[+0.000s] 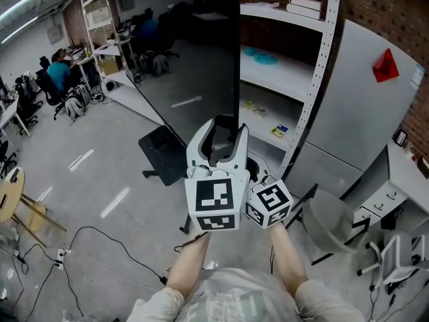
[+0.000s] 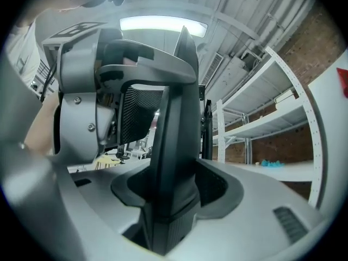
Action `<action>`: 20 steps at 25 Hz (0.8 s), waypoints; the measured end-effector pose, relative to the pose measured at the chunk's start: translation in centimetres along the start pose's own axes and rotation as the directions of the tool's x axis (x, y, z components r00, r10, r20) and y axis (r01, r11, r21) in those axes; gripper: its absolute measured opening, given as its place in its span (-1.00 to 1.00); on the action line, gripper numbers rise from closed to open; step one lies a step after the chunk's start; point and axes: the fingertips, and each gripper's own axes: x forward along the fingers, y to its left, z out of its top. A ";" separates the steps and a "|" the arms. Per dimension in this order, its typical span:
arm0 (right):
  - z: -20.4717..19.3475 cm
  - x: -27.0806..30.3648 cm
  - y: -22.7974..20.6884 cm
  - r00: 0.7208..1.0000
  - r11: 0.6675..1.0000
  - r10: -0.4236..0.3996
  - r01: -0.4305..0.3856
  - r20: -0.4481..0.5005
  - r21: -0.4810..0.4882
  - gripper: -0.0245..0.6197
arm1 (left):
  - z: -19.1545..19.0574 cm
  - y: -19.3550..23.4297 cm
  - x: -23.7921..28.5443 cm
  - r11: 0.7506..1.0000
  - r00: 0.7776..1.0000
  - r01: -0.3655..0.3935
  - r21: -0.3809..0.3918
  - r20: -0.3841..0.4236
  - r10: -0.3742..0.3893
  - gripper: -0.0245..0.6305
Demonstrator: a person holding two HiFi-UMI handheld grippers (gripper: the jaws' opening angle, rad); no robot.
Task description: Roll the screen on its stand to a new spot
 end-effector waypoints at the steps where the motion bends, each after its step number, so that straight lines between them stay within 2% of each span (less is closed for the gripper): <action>1: 0.0 -0.6 -0.4 1.000 1.000 -0.008 0.008 0.000 -0.006 -0.25 | 0.0 -0.7 0.1 1.000 1.000 0.001 -0.001 0.003 -0.001 -0.19; 9: 0.7 -5.4 -3.3 0.996 0.996 -0.084 0.085 0.016 -0.023 -0.34 | 0.0 -6.1 0.6 0.999 0.999 0.048 -0.006 0.010 -0.048 -0.16; 20: 1.1 -10.6 -6.9 0.984 0.983 -0.178 0.177 -0.013 -0.044 -0.37 | -0.2 -12.3 1.2 0.978 0.979 0.206 -0.032 0.018 -0.205 -0.12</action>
